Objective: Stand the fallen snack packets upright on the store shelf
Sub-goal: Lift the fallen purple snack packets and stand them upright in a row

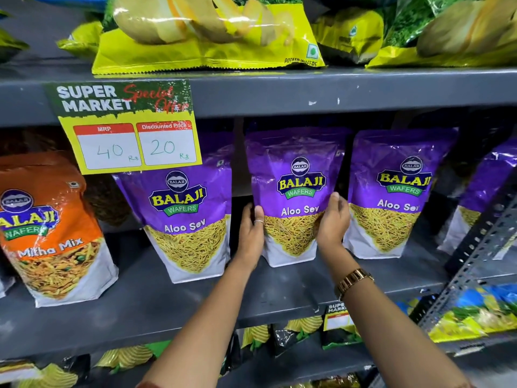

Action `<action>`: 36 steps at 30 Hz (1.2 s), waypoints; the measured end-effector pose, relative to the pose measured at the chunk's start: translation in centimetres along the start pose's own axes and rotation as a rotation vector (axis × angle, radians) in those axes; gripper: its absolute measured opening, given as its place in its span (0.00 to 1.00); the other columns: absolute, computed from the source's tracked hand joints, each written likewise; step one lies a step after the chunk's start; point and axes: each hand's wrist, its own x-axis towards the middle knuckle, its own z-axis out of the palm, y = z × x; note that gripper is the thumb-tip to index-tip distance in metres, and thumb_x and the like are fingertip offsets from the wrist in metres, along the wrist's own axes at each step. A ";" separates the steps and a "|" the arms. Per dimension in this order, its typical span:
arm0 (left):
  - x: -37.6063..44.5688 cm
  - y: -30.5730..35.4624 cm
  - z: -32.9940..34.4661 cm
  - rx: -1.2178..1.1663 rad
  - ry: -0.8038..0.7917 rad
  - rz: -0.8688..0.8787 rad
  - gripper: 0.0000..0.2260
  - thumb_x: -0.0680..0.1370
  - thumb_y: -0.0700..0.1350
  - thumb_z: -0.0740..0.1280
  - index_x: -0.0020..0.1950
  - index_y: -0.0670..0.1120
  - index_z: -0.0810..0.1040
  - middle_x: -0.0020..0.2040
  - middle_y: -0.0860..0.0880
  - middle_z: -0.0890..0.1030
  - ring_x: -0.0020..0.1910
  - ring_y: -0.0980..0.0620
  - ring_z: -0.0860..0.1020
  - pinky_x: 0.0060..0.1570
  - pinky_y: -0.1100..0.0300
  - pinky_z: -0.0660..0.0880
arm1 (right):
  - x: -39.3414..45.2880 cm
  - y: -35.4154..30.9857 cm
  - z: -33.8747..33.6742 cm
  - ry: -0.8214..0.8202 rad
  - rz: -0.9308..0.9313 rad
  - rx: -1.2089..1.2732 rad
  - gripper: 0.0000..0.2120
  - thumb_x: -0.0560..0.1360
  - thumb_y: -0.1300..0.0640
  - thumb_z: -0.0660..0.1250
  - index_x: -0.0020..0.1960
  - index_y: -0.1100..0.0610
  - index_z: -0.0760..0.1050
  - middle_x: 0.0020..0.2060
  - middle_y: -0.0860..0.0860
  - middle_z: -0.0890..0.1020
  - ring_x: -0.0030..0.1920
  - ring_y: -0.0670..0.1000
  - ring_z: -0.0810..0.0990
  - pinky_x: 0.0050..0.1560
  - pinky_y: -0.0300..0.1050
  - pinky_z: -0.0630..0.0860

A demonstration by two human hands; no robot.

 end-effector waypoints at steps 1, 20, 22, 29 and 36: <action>0.2 0.3 0.2 -0.003 0.039 0.024 0.16 0.80 0.48 0.55 0.64 0.42 0.68 0.57 0.48 0.74 0.57 0.53 0.72 0.58 0.62 0.66 | 0.4 0.3 -0.1 -0.026 0.033 0.039 0.09 0.78 0.60 0.57 0.41 0.57 0.73 0.31 0.43 0.79 0.33 0.36 0.74 0.41 0.32 0.71; 0.0 0.5 2.8 -0.061 0.311 -0.078 0.13 0.76 0.43 0.61 0.56 0.36 0.74 0.48 0.38 0.78 0.46 0.49 0.73 0.49 0.58 0.68 | 1.4 0.8 -1.0 -0.011 0.102 0.201 0.11 0.76 0.66 0.59 0.39 0.54 0.73 0.35 0.46 0.71 0.37 0.42 0.69 0.38 0.26 0.71; 0.2 0.6 2.5 0.019 0.370 -0.101 0.10 0.78 0.39 0.59 0.54 0.35 0.74 0.51 0.35 0.79 0.46 0.48 0.73 0.47 0.59 0.67 | 1.7 1.0 -1.2 -0.024 0.118 0.186 0.11 0.76 0.67 0.60 0.40 0.54 0.74 0.35 0.47 0.73 0.38 0.43 0.71 0.43 0.31 0.71; 0.5 1.7 2.6 -0.044 0.474 -0.234 0.12 0.79 0.41 0.56 0.55 0.33 0.73 0.46 0.41 0.74 0.44 0.49 0.70 0.46 0.57 0.67 | 1.4 1.4 -1.5 -0.098 0.163 0.184 0.11 0.74 0.68 0.62 0.37 0.55 0.74 0.30 0.46 0.78 0.37 0.45 0.72 0.45 0.37 0.70; -0.6 2.0 3.0 -0.078 0.432 -0.270 0.16 0.80 0.47 0.56 0.58 0.36 0.72 0.56 0.34 0.77 0.54 0.39 0.75 0.52 0.54 0.70 | -0.1 1.6 -2.2 -0.241 0.266 0.198 0.14 0.80 0.54 0.50 0.51 0.55 0.75 0.49 0.54 0.80 0.48 0.49 0.78 0.51 0.40 0.73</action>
